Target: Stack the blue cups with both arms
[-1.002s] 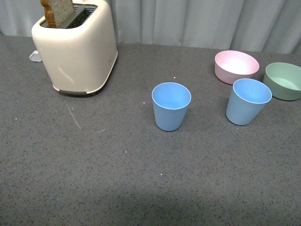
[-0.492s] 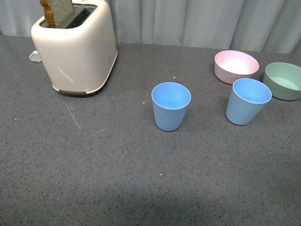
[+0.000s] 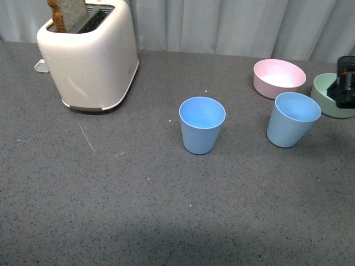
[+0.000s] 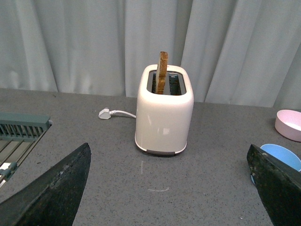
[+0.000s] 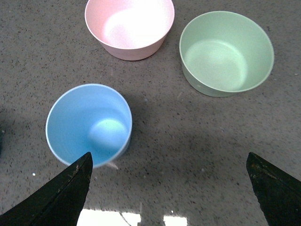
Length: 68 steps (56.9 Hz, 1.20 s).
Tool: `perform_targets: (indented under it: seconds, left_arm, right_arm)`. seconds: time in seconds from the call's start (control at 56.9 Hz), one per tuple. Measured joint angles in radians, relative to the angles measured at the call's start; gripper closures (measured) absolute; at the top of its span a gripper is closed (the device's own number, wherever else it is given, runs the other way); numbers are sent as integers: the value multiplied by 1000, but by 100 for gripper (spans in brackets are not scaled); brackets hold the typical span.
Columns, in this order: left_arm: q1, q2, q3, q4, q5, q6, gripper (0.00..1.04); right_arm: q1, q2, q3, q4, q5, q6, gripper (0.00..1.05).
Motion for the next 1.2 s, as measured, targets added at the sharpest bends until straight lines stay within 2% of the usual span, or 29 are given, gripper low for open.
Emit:
perform_targets:
  seconds: [0.229,0.475,0.545,0.598,0.721,1.09,1.196]
  left_arm:
    - [0,0,0,0,0,0,7]
    - [0,0,0,0,0,0,7]
    - [0,0,0,0,0,0,7]
    - [0,0,0,0,0,0,7]
    - [0,0,0,0,0,0,7]
    - [0,0,0,0,0,0,7]
    - [0,0,0,0,0,0,7]
  right_arm:
    - [19,185,208,-186,-5,127,10]
    - [26,305,333,-291,-19,212,11]
    - [26,326,355,-315,-21,225,20]
    - [28,349,375,-329,-30,232,32]
    - [30,366,383,-348,-45,251,52]
    - [30,373,395,-362,-58,284,103]
    - [29,359,396,-370,-78,292,104]
